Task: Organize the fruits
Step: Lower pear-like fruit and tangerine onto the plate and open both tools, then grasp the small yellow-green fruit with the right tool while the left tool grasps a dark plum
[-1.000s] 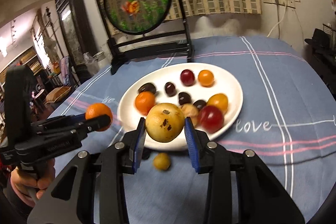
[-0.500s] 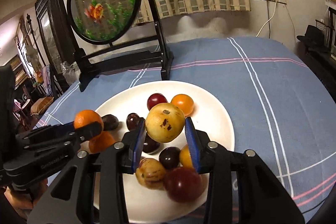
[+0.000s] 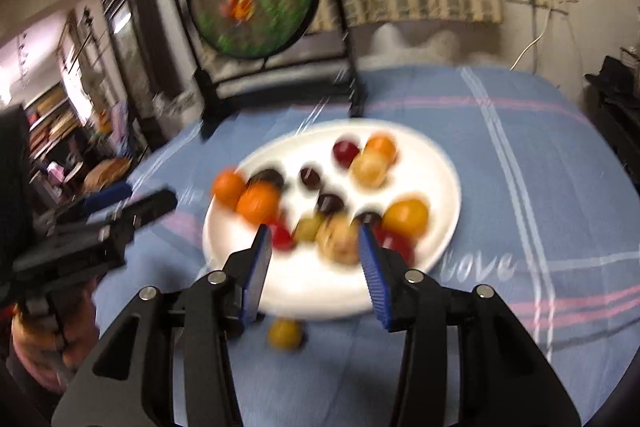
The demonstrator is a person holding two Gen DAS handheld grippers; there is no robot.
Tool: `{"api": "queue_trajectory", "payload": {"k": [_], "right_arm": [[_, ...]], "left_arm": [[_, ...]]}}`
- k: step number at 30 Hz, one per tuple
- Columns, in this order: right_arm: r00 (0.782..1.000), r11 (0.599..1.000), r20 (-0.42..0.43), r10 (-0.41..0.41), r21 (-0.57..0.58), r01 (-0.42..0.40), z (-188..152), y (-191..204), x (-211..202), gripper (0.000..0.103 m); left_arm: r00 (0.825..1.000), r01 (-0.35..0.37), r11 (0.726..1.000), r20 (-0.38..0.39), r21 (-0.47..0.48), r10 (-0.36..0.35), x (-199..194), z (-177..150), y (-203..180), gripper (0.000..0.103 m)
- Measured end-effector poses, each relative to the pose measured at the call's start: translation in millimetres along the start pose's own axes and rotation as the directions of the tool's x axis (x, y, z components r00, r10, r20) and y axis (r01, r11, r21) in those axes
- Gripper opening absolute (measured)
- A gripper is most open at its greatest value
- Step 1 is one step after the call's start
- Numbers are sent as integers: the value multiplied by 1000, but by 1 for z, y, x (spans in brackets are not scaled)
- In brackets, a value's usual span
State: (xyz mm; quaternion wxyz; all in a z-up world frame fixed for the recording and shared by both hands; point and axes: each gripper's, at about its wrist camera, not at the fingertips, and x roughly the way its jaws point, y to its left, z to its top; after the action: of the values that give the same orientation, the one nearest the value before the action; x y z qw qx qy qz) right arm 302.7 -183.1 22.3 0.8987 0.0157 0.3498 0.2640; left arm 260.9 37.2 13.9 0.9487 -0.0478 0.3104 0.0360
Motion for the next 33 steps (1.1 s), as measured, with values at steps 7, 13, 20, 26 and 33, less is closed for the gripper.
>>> {"api": "queue_trajectory", "payload": {"k": [7,13,20,26,33], "right_arm": [[989,996,-148,-12,-88,-1,-33,25,12,44],[977,995,-210,-28,-103,7,-40,28,31,39],[969,993,-243,-36,-114,9,-42,31,46,37],[965,988,-257,-60,-151,22,-44,38,52,34],[963,991,-261,-61,-134,26,-44,33,45,25]], "left_arm": [[1000,-10,996,-27,-91,7,-8,-12,23,95],[1000,-30,997,-4,-67,29,-15,-11,19,95],[1000,-12,997,-5,-72,11,-18,-11,18,95],[1000,-1,997,-6,-77,0,-19,-10,19,95],[1000,8,998,-21,-57,-9,-18,-13,16,95]]}}
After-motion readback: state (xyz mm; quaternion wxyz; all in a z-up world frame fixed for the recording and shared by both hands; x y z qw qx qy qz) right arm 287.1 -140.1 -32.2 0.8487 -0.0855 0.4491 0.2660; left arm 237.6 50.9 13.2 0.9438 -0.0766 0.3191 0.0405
